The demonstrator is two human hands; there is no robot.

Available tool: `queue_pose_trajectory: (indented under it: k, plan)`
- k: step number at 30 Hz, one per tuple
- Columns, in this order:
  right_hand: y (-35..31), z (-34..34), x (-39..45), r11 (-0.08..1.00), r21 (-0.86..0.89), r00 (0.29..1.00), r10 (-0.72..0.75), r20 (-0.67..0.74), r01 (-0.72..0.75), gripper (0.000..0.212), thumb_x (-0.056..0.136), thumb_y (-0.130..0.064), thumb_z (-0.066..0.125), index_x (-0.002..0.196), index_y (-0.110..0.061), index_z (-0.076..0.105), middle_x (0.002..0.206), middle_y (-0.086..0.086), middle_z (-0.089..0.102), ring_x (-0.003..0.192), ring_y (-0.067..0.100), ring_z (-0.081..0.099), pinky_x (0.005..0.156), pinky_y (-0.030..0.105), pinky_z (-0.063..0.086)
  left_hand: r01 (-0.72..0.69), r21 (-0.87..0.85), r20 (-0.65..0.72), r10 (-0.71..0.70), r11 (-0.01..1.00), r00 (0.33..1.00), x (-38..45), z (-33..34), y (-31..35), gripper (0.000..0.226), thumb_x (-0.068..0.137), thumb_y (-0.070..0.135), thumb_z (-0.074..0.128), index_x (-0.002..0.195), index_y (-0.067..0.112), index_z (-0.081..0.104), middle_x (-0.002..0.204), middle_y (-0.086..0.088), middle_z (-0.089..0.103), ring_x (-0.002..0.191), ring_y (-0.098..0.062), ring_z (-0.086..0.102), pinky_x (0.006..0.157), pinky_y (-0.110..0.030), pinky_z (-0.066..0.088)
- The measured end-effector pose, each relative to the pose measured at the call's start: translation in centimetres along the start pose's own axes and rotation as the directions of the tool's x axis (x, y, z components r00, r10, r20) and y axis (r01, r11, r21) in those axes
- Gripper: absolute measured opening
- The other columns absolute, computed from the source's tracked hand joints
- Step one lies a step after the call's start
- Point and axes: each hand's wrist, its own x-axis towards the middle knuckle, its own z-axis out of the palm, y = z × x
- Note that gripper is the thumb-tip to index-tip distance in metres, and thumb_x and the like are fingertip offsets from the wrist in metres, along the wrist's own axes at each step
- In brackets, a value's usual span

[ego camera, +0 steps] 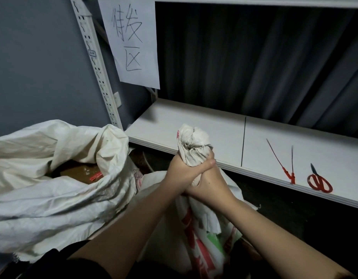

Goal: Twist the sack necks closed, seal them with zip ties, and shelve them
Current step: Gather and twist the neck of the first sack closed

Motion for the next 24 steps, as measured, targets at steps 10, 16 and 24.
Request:
queue_pose_trajectory:
  k: [10, 16, 24]
  plan:
    - [1.6, -0.1, -0.3, 0.973, 0.086, 0.965, 0.197, 0.176, -0.214, 0.11, 0.058, -0.043, 0.078, 0.146, -0.02, 0.015, 0.141, -0.002, 0.043, 0.131, 0.019, 0.04, 0.109, 0.04, 0.034, 0.042, -0.071, -0.085, -0.048, 0.997, 0.995, 0.1, -0.2, 0.0, 0.023, 0.076, -0.001, 0.074, 0.089, 0.017, 0.067, 0.087, -0.001, 0.072, 0.079, -0.005, 0.069, 0.077, -0.019, 0.054]
    - [3.0, 1.4, 0.1, 0.98, -0.12, 0.972, 0.179, 0.154, -0.162, 0.099, 0.051, -0.07, 0.055, 0.138, -0.026, 0.039, 0.129, -0.007, 0.052, 0.123, 0.013, 0.048, 0.101, 0.032, 0.042, 0.03, 0.0, -0.003, -0.03, 1.0, 1.0, 0.0, 0.0, -0.5, 0.031, 0.075, -0.003, 0.074, 0.097, 0.018, 0.064, 0.094, 0.003, 0.07, 0.089, -0.005, 0.067, 0.086, -0.021, 0.052]
    - [3.0, 2.3, -0.2, 0.964, 0.135, 0.971, 0.218, 0.102, -0.23, 0.04, 0.083, -0.036, 0.043, 0.109, -0.011, 0.061, 0.093, -0.006, 0.057, 0.094, 0.011, 0.056, 0.079, 0.018, 0.035, 0.069, -0.03, -0.154, -0.072, 0.997, 0.985, 0.3, 2.1, -1.2, 0.042, 0.072, 0.005, 0.077, 0.111, 0.002, 0.063, 0.103, -0.009, 0.069, 0.1, -0.018, 0.064, 0.091, -0.027, 0.049]
